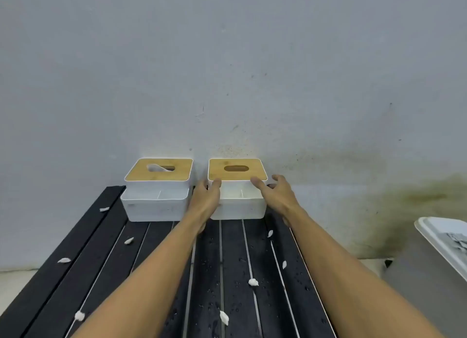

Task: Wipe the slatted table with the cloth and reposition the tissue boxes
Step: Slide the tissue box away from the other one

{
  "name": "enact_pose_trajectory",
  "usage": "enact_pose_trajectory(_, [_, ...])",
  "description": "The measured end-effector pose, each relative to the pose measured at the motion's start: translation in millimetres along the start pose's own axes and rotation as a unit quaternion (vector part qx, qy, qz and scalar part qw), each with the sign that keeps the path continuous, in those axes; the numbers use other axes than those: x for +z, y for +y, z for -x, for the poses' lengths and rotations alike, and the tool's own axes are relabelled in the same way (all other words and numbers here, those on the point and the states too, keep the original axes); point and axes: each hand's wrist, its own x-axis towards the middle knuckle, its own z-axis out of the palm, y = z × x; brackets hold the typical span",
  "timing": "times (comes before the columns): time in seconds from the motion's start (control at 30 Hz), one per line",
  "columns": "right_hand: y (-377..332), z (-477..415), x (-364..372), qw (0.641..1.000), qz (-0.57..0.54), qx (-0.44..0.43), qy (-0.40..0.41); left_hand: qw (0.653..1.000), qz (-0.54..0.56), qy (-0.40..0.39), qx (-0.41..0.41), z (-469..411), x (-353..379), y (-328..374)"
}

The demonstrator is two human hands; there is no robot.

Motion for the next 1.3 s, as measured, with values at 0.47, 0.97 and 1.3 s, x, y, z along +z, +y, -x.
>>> enact_pose_trajectory(0.47, [23, -25, 12, 0.998, -0.021, -0.041, -0.042, 0.999, 0.029, 0.019, 0.000, -27, 16, -4])
enact_pose_trajectory(0.97, [30, -31, -91, 0.989, 0.097, -0.102, -0.055, 0.991, 0.116, -0.060, 0.010, -21, 76, 20])
enact_pose_trajectory(1.3, [68, -40, -94, 0.993, 0.063, -0.076, -0.070, 0.992, 0.095, -0.081, -0.005, -25, 94, 5])
